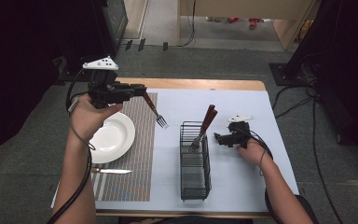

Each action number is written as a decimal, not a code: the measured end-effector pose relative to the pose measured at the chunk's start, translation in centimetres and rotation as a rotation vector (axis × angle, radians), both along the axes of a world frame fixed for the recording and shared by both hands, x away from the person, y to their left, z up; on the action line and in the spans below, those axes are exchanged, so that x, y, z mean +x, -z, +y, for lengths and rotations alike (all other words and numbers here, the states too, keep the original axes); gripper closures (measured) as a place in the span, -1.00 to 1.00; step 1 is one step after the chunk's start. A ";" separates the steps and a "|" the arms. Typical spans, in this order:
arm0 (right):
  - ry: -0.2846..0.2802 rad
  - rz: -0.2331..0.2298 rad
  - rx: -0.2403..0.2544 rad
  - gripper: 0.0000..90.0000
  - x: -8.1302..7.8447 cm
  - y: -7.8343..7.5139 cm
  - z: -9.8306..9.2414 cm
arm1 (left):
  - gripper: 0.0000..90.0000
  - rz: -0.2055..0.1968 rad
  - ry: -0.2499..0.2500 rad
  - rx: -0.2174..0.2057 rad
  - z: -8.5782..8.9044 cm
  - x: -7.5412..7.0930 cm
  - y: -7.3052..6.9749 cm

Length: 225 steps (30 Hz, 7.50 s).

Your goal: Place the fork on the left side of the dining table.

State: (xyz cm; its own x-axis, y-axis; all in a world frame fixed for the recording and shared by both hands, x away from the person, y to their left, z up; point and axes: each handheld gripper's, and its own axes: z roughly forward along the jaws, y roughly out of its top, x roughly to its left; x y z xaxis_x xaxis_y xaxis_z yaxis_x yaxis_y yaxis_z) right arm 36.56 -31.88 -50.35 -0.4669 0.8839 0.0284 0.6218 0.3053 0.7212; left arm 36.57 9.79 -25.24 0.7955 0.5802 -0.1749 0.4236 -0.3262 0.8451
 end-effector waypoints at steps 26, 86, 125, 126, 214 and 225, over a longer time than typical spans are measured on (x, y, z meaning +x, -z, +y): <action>0.000 -0.002 0.001 -0.84 0.0 0.0 0.0 | 0.82 0.021 -0.162 0.020 2.6 7.3 2.4; 0.001 -0.001 0.001 -0.84 0.0 0.0 0.0 | 0.53 0.118 -0.532 -0.017 14.2 11.7 12.1; -0.001 -0.002 0.002 -0.84 0.0 0.0 0.0 | 0.29 0.206 -0.552 -0.024 17.7 12.4 17.6; 0.000 -0.001 0.002 -0.84 0.0 0.0 0.0 | 0.28 0.214 -0.550 -0.018 17.7 12.4 17.9; 0.001 0.001 0.000 -0.84 0.0 0.0 0.0 | -0.14 0.271 -0.535 0.066 15.0 13.2 18.8; 0.002 0.002 0.000 -0.84 0.0 0.0 0.0 | -0.17 0.261 -0.508 0.064 12.8 12.1 17.8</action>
